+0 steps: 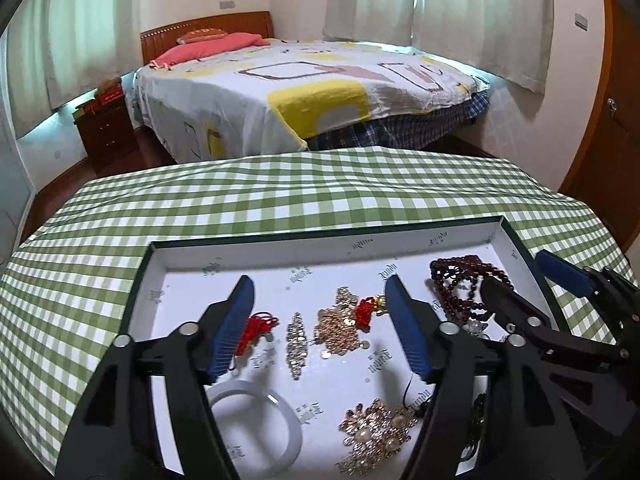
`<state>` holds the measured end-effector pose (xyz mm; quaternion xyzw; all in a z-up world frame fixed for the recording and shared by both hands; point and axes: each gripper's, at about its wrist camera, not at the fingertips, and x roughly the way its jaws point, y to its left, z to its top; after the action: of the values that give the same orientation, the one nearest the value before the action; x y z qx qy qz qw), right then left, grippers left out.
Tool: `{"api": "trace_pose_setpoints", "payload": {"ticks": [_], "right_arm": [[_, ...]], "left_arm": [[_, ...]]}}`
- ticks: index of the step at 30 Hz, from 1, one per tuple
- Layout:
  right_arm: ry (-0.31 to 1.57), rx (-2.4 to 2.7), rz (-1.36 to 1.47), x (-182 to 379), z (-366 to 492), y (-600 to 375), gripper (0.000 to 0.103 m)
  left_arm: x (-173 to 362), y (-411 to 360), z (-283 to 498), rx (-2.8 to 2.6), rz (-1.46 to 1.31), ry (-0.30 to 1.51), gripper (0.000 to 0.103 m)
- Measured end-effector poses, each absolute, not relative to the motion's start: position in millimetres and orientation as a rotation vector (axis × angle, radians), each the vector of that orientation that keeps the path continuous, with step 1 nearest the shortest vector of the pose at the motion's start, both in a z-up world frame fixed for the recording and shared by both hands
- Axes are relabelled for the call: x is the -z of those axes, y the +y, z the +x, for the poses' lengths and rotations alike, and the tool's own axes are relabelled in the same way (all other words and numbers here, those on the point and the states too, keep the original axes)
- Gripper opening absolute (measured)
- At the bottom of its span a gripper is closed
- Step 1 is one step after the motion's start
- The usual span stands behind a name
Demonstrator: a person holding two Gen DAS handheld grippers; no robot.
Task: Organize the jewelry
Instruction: 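Lower the gold chain and bead bracelet into the tray and open both tools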
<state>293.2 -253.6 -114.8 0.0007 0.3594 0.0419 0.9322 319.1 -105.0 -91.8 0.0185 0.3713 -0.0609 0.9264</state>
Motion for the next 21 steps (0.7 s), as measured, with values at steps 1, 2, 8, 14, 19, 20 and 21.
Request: {"api": "trace_pose_setpoints", "payload": {"ticks": [1, 2, 8, 14, 19, 20, 21], "right_arm": [[0.732, -0.082, 0.005, 113.3, 291.9, -254.6, 0.069], [0.725, -0.077, 0.006, 111.5, 289.2, -255.6, 0.071], [0.703, -0.064, -0.004, 103.6, 275.3, -253.2, 0.079], [0.707, -0.077, -0.005, 101.9, 267.2, -248.6, 0.08], [0.7, -0.073, -0.003, 98.3, 258.0, -246.4, 0.08], [0.698, -0.073, -0.004, 96.9, 255.9, -245.8, 0.08], [0.694, -0.072, -0.006, 95.6, 254.0, -245.2, 0.08]], "left_arm": [[90.2, -102.7, 317.1, 0.117, 0.035, 0.757, 0.074], [89.0, -100.3, 315.4, 0.111, 0.033, 0.754, 0.079], [79.2, -88.4, 299.4, 0.073, 0.035, 0.73, 0.092], [78.6, -80.6, 288.4, 0.048, 0.053, 0.735, 0.094], [77.8, -77.2, 281.7, 0.041, 0.06, 0.732, 0.094], [77.0, -76.1, 280.4, 0.042, 0.055, 0.732, 0.094], [74.9, -74.1, 277.4, 0.046, 0.045, 0.728, 0.094]]}}
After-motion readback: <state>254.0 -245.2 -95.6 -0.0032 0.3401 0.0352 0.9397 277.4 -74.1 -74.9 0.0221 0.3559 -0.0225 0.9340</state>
